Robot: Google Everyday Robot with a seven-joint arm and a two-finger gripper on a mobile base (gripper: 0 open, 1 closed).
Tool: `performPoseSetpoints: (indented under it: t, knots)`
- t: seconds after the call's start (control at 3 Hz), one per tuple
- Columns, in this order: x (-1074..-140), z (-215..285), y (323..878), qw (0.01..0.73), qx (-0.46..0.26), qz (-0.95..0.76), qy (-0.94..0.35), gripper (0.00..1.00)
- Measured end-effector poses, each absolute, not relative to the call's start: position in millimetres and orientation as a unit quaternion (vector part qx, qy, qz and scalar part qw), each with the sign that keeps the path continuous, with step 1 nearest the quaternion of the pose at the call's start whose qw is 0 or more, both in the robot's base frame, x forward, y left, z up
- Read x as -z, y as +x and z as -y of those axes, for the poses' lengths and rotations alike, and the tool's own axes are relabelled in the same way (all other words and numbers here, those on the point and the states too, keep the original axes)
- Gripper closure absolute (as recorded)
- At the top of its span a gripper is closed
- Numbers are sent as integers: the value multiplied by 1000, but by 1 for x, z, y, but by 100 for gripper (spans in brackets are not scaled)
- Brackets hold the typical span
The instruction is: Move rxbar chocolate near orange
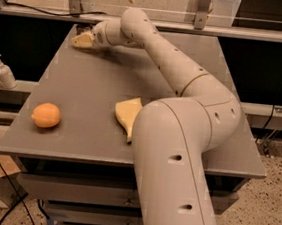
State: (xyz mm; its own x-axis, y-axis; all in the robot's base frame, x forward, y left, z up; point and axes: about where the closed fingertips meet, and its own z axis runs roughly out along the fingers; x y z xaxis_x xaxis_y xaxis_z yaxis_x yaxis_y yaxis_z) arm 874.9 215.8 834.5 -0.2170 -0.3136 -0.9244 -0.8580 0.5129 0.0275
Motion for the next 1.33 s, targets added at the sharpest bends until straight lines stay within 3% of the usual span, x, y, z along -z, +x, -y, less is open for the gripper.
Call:
performPoseSetpoints:
  t: [0.67, 1.0, 1.33]
  knots:
    - [-824, -212, 874, 473, -288, -734, -393, 85]
    - [-828, -212, 874, 473, -288, -734, -393, 100]
    - [-829, -212, 874, 473, -288, -734, -393, 100]
